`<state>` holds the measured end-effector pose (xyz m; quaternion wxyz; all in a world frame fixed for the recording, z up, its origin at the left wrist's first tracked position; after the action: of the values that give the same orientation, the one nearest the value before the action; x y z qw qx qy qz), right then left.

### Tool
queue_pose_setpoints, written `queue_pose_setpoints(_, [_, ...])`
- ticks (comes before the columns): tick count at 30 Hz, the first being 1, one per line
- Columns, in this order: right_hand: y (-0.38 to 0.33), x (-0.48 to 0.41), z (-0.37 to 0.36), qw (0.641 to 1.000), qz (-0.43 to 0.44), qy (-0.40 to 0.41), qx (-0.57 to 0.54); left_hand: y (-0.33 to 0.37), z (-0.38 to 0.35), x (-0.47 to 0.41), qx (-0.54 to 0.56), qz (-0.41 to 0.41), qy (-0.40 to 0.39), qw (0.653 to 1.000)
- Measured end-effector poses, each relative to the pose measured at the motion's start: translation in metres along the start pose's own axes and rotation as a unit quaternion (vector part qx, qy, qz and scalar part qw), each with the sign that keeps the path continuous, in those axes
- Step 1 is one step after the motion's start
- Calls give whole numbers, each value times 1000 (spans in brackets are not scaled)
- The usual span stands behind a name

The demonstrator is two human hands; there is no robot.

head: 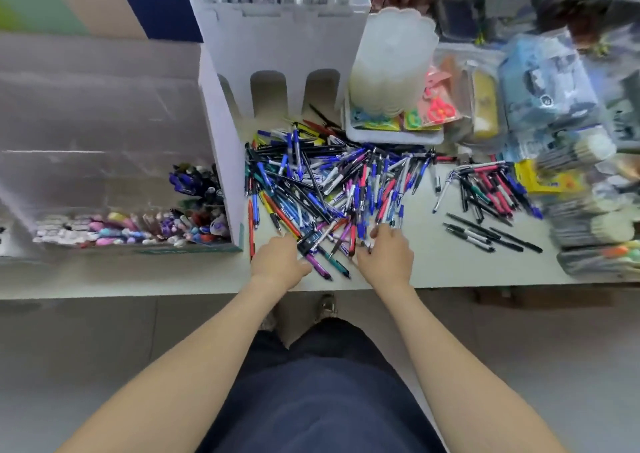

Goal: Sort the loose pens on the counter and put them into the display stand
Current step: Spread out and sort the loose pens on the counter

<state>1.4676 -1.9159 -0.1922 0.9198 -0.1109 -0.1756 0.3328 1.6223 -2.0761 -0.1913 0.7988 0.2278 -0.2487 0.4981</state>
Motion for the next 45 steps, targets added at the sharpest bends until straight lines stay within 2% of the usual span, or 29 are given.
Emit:
queue_pose_setpoints(2, [12,9,-4,997,-71,-3,19,4,-5,-3,-22,2,-3,1000])
queue_pose_setpoints(5, [29,14,-15,988,-143,-57,-31,5,-15,-8,-35,12,-8,999])
queue_pose_setpoints(8, [40,13,-24,986,-125,-78,-80,4,-21,-15,-23,20,-11,999])
queue_pose_setpoints(17, [49,-15,-26,988,3,17,-155,19,-23,-19,49,94,62,992])
queue_pose_setpoints(20, [54,-13,-21,991,-42,72,-107,30,-30,-15,92,142,54,984])
queue_pose_setpoints(21, [56,-11,-20,989,-77,70,-103,33,-33,-14,116,162,41,979])
queue_pose_setpoints(23, [58,-10,-22,990,-108,13,-88,38,-40,-14,167,208,11,964])
queue_pose_setpoints(25, [57,-10,-28,995,-54,-45,-71,43,-44,-14,198,235,-5,952])
queue_pose_setpoints(28, [59,-18,-34,992,43,-50,-104,54,-45,-11,225,202,4,953])
queue_pose_setpoints(31, [67,-28,-29,987,81,5,-141,56,-44,-11,263,184,23,947])
queue_pose_setpoints(35, [86,-34,-15,991,100,59,-73,57,-38,-15,337,213,46,916])
queue_pose_setpoints(38, [104,-38,-6,989,110,59,-80,81,-31,-9,293,228,29,928])
queue_pose_setpoints(40, [123,-42,3,988,122,73,-58,103,-25,-1,229,233,49,944])
queue_pose_setpoints(43, [156,-47,21,990,71,120,-25,133,-28,4,165,170,149,960])
queue_pose_setpoints(45, [178,-48,32,993,-8,117,2,152,-37,4,133,61,219,965])
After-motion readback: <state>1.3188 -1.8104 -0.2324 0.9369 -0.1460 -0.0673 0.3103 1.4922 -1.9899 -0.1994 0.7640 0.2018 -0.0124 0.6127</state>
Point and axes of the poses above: each hand's wrist, its own x-axis away from the middle knuckle, its own z-axis out of the back of the hand, y = z × x, the point moved 2 cm from there along -x, towards the middle knuckle, and after that the axes turned 15 degrees about z, right-handed, at the moved point
